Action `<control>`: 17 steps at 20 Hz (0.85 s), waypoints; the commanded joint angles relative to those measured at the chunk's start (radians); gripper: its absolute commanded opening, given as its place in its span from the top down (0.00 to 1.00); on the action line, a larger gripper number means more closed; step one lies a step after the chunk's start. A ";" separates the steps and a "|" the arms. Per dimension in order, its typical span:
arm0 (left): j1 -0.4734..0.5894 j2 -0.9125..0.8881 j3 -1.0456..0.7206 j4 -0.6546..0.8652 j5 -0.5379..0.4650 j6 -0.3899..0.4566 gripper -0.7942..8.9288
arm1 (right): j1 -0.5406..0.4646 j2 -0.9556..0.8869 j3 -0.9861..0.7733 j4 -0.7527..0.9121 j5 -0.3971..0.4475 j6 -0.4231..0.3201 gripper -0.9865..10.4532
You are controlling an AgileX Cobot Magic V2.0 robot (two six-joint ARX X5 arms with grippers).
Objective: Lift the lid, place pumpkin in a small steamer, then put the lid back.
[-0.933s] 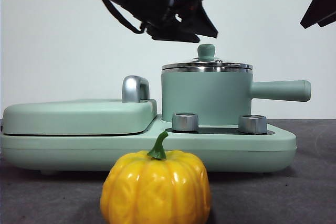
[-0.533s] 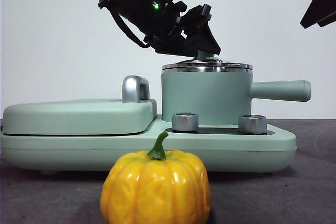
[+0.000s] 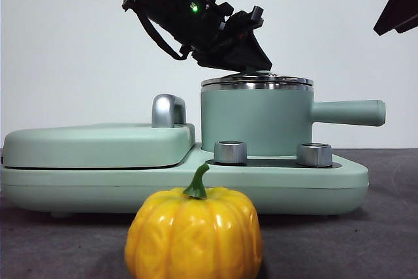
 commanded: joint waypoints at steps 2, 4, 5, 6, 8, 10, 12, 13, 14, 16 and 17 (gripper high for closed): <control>-0.004 0.006 0.026 0.028 -0.006 -0.005 0.91 | 0.005 0.007 0.019 0.010 -0.001 0.018 0.67; -0.004 -0.018 0.026 0.037 -0.020 -0.005 0.91 | 0.005 0.007 0.019 0.009 -0.001 0.018 0.67; -0.005 -0.031 0.026 0.037 -0.039 -0.005 0.91 | 0.005 0.007 0.019 0.009 -0.001 0.018 0.67; -0.005 -0.047 0.026 0.038 -0.061 -0.005 0.91 | 0.005 0.007 0.019 0.009 -0.001 0.018 0.67; -0.005 -0.076 0.026 0.033 -0.075 -0.005 0.91 | 0.005 0.007 0.019 0.010 -0.001 0.018 0.67; 0.002 -0.110 0.026 0.011 -0.090 -0.005 0.91 | 0.005 0.007 0.019 0.010 -0.001 0.018 0.67; 0.007 -0.153 0.026 -0.038 -0.117 -0.007 0.91 | 0.005 0.007 0.019 0.010 -0.001 0.018 0.67; 0.014 -0.175 0.026 -0.071 -0.120 -0.010 0.91 | 0.005 0.007 0.019 0.010 -0.002 0.018 0.67; 0.024 -0.204 0.026 -0.120 -0.121 -0.011 0.91 | 0.005 0.007 0.019 0.010 -0.002 0.018 0.67; 0.047 -0.259 0.026 -0.211 -0.122 -0.040 0.91 | 0.006 0.007 0.019 0.010 -0.005 0.018 0.67; 0.063 -0.282 0.026 -0.245 -0.122 -0.058 0.91 | 0.009 0.007 0.019 0.010 -0.005 0.018 0.67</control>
